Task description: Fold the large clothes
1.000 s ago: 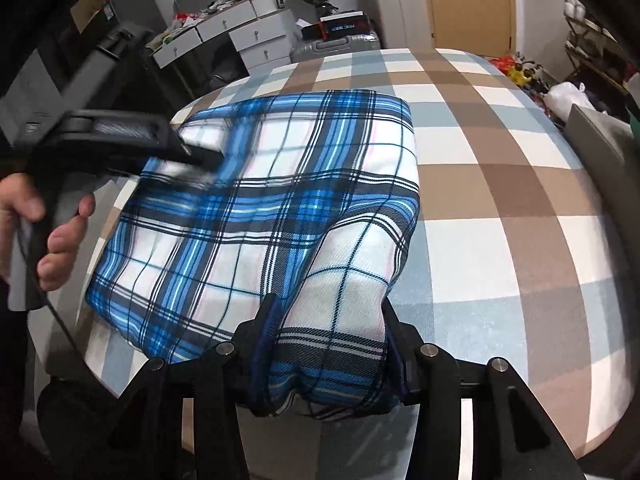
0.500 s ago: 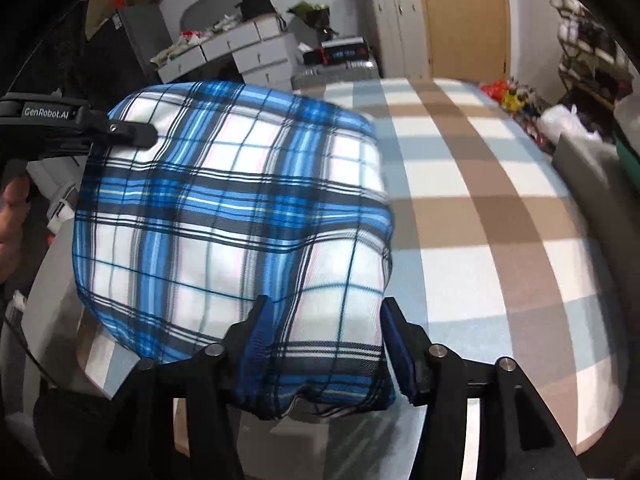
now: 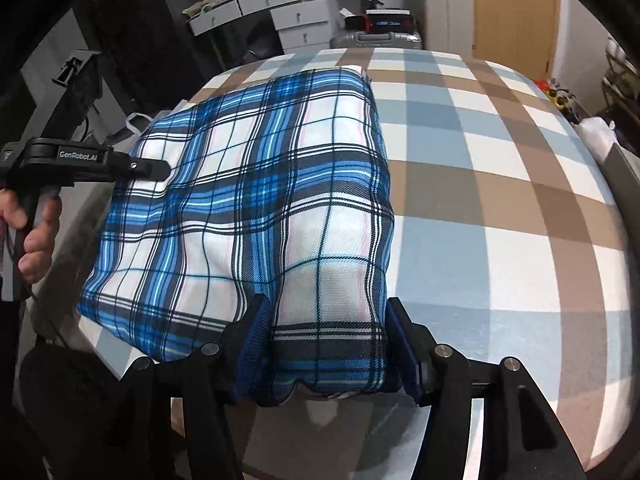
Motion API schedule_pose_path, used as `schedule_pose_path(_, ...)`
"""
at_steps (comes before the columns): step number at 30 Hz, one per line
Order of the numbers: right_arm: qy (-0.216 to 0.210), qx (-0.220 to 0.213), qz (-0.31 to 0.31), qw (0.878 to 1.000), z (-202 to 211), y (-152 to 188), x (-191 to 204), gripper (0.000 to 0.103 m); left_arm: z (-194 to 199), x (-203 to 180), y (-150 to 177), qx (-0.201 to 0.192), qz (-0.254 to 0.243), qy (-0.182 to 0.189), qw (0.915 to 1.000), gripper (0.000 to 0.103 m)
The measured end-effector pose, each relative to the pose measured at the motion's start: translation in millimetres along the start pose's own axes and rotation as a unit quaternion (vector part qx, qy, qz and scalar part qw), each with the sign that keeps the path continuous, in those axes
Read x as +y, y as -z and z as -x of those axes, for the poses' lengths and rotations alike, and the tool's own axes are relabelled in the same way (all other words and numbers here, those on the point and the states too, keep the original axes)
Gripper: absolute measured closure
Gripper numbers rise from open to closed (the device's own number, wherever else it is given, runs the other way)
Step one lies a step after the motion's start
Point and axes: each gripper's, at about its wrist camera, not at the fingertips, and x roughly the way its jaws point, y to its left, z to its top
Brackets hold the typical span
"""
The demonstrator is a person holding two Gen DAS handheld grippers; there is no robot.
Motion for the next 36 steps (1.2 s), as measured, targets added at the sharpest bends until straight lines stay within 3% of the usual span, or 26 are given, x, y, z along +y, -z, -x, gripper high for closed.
schedule_pose_path(1, -0.009, 0.003, -0.002, 1.0, -1, 1, -1, 0.045, 3, 2, -2, -0.001, 0.009, -0.011, 0.9999, 0.065)
schedule_pose_path(3, -0.012, 0.004, -0.011, 1.0, -1, 0, -4, 0.045, 16, 3, -2, -0.019, 0.019, -0.018, 0.9995, 0.065)
schedule_pose_path(4, -0.016, 0.003, -0.017, 1.0, 1, 0, -5, 0.045, 31, -1, -1, -0.041, 0.018, -0.044, 0.998, 0.065)
schedule_pose_path(6, -0.026, -0.004, -0.032, 0.999, 6, -1, -9, 0.045, 58, -19, 6, -0.091, -0.014, -0.108, 0.9899, 0.064)
schedule_pose_path(9, -0.025, -0.04, -0.048, 0.998, 21, -3, -14, 0.045, 82, -52, 25, -0.129, -0.07, -0.114, 0.9827, 0.062)
schedule_pose_path(11, -0.011, -0.084, -0.051, 0.995, 36, -5, -17, 0.048, 75, -76, 39, -0.114, -0.104, -0.096, 0.9834, 0.062)
schedule_pose_path(12, -0.014, -0.098, -0.052, 0.994, 41, -6, -17, 0.057, 63, -89, 47, -0.099, -0.125, -0.086, 0.9835, 0.062)
schedule_pose_path(14, -0.049, -0.111, -0.053, 0.991, 46, -7, -17, 0.064, 37, -95, 56, -0.07, -0.143, -0.083, 0.9838, 0.062)
schedule_pose_path(17, -0.097, -0.082, -0.054, 0.99, 37, -6, -13, 0.07, -10, -79, 60, -0.027, -0.14, -0.126, 0.9817, 0.062)
schedule_pose_path(19, -0.101, -0.059, -0.039, 0.992, 29, -5, -7, 0.07, -29, -60, 62, -0.016, -0.121, -0.117, 0.9856, 0.062)
schedule_pose_path(21, -0.098, -0.003, -0.032, 0.995, 6, -2, -3, 0.071, -29, -52, 61, -0.026, -0.104, -0.097, 0.9894, 0.062)
schedule_pose_path(22, -0.087, 0.016, -0.028, 0.996, -3, -1, -1, 0.071, -25, -52, 58, -0.02, -0.104, -0.097, 0.9896, 0.062)
schedule_pose_path(24, -0.076, 0.014, -0.013, 0.997, -2, -2, 4, 0.072, -15, -56, 51, -0.018, -0.105, -0.102, 0.9891, 0.062)
schedule_pose_path(29, -0.084, 0.004, -0.038, 0.996, 8, -2, 0, 0.071, 30, -85, 8, -0.084, -0.126, -0.079, 0.9853, 0.061)
schedule_pose_path(30, -0.089, -0.001, -0.045, 0.995, 10, -2, -2, 0.071, 30, -89, 2, -0.091, -0.131, -0.086, 0.9835, 0.057)
schedule_pose_path(31, -0.096, -0.01, -0.05, 0.994, 13, -4, -4, 0.071, 21, -94, -10, -0.085, -0.138, -0.096, 0.9821, 0.049)
schedule_pose_path(34, -0.114, -0.054, -0.035, 0.991, 31, -6, -1, 0.071, -24, -84, -35, -0.02, -0.118, -0.11, 0.9867, 0.048)
schedule_pose_path(36, -0.132, -0.052, -0.013, 0.99, 28, -7, 8, 0.071, -47, -70, -36, 0.005, -0.106, -0.115, 0.9877, 0.048)
